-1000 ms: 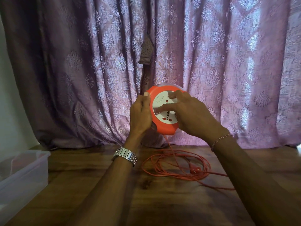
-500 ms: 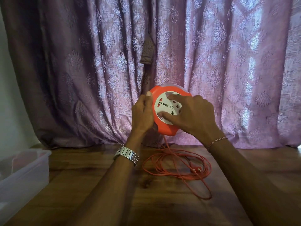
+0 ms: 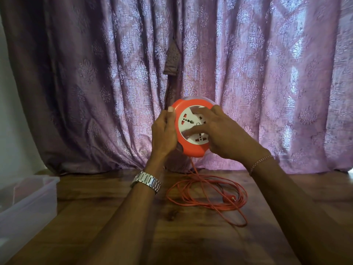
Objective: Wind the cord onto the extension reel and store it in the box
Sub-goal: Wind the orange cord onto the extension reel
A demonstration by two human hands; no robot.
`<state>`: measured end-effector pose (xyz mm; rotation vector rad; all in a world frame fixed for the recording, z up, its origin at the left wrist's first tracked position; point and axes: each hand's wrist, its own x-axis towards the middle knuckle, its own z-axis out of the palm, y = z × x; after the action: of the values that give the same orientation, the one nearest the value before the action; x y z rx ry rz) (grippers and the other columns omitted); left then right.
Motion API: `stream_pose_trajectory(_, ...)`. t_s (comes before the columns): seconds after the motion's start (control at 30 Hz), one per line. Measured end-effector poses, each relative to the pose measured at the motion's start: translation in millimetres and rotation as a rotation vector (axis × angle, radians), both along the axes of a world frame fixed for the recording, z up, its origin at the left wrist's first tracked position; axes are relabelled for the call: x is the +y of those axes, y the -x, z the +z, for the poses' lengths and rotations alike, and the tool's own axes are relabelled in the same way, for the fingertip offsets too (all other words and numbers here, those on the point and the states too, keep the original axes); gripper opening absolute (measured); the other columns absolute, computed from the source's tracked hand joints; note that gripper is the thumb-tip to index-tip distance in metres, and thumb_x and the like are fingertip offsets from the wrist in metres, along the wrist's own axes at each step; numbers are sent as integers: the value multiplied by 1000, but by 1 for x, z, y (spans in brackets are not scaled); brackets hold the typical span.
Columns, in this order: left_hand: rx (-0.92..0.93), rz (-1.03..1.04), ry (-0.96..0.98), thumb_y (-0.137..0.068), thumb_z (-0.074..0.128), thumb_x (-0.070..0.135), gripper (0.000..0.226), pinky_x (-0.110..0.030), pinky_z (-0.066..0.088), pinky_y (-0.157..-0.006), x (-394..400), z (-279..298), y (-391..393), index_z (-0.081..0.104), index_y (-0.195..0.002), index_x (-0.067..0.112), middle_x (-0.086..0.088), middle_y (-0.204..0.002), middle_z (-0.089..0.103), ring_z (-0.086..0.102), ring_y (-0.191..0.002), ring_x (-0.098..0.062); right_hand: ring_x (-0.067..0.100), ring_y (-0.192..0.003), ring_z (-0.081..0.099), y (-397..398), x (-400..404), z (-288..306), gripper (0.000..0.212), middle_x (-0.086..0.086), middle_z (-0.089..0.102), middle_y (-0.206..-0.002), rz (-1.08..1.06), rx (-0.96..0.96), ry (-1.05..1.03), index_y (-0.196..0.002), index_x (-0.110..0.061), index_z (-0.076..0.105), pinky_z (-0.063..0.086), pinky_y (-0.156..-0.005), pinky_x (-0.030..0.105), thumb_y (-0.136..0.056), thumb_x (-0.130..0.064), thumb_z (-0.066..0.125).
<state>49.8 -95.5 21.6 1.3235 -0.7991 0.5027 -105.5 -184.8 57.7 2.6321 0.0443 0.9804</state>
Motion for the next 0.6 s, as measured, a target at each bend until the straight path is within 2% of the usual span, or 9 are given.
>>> stream_pose_trajectory(0.13, -6, 4, -35, -96, 36, 67, 61, -55, 57, -78, 0, 1, 3, 61, -91, 11, -6, -82, 70, 68, -79, -26, 30, -115, 44, -1, -1, 0, 49, 2, 50, -138, -28, -87, 6, -110, -49, 67, 41, -84, 42, -74, -17, 76)
stream_pose_trajectory(0.3, -27, 15, -31, -89, 32, 76, 74, -55, 57, -80, -1, 0, 4, 64, -93, 9, -10, -86, 71, 70, -86, -33, 31, -102, 53, -4, -7, -4, 55, 8, 57, -112, -63, -168, -19, -122, -55, 56, 40, -77, 39, -77, -26, 68)
stream_pose_trajectory(0.47, -46, 73, -44, -95, 34, 66, 56, -55, 52, -79, -2, 3, 6, 56, -80, 17, -1, -73, 60, 58, -75, -29, 24, -95, 65, -8, -3, -8, 64, -5, 72, -98, -133, -389, -287, -121, -54, 56, 46, -71, 32, -62, -78, 61)
stream_pose_trajectory(0.53, -37, 55, -42, -89, 31, 72, 66, -54, 52, -78, -1, 3, 7, 59, -83, 13, -4, -76, 63, 62, -79, -33, 27, -94, 65, -9, -1, -10, 68, -6, 74, -99, -137, -455, -314, -119, -49, 60, 45, -69, 32, -60, -84, 58)
stream_pose_trajectory(0.6, -36, 46, -35, -86, 30, 75, 73, -54, 53, -79, -2, 2, 5, 60, -86, 9, -9, -80, 67, 65, -84, -36, 27, -92, 65, -9, -1, -10, 69, -4, 74, -97, -145, -454, -254, -119, -45, 62, 39, -65, 30, -63, -85, 56)
